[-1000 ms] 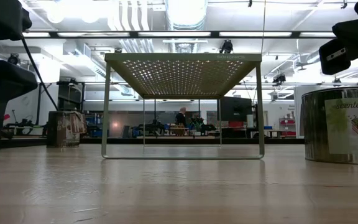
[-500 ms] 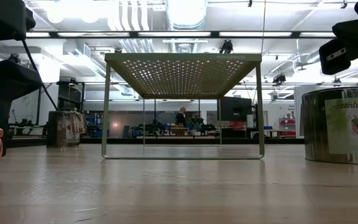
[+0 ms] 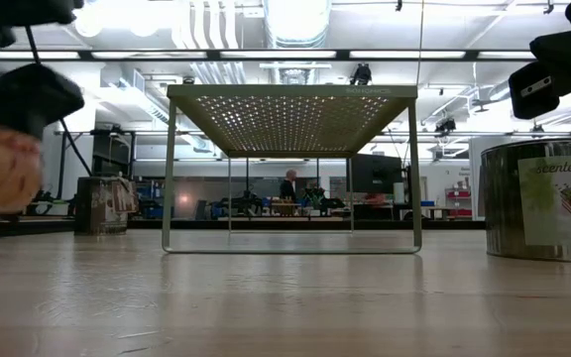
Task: Pick & Place candle stick holders
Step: Put the yellow patterned scented candle on the shelf aligned with the other light blue scented candle
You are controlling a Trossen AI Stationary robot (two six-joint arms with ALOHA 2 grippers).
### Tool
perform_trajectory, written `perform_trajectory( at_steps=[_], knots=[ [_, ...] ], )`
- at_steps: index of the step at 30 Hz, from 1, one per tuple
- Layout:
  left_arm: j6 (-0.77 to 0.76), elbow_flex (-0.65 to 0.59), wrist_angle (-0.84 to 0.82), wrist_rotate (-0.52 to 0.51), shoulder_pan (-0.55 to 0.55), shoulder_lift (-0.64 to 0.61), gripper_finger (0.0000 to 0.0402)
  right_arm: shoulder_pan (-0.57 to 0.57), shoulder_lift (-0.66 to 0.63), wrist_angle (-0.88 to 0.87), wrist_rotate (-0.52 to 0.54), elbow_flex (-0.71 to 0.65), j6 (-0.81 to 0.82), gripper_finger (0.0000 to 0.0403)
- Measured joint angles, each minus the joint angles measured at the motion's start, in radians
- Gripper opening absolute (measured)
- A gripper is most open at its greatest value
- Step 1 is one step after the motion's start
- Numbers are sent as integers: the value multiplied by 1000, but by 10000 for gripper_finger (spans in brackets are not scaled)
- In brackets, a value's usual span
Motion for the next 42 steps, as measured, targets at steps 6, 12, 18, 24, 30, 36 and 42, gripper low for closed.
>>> perform_trajectory(
  at_steps=[6, 12, 18, 24, 30, 36, 42],
  knots=[
    [1, 0, -14, 0, 61, -115, 313, 0, 0, 0, 0, 0, 0, 9],
    [9, 42, -16, 3, 145, -202, 314, 0, 0, 0, 0, 0, 0, 9],
    [41, 140, -14, 5, 237, -219, 314, 0, 0, 0, 0, 0, 0, 9],
    [201, 260, -13, 5, 355, -168, 314, 0, 0, 0, 0, 0, 0, 9],
    [347, 380, -13, 3, 487, -62, 314, 0, 0, 0, 0, 0, 0, 9],
    [414, 485, -10, 42, 573, 76, 314, 0, 0, 0, 0, 0, 0, 9],
    [448, 582, -15, 49, 609, 199, 314, 0, 0, 0, 0, 0, 0, 9]
  ],
)
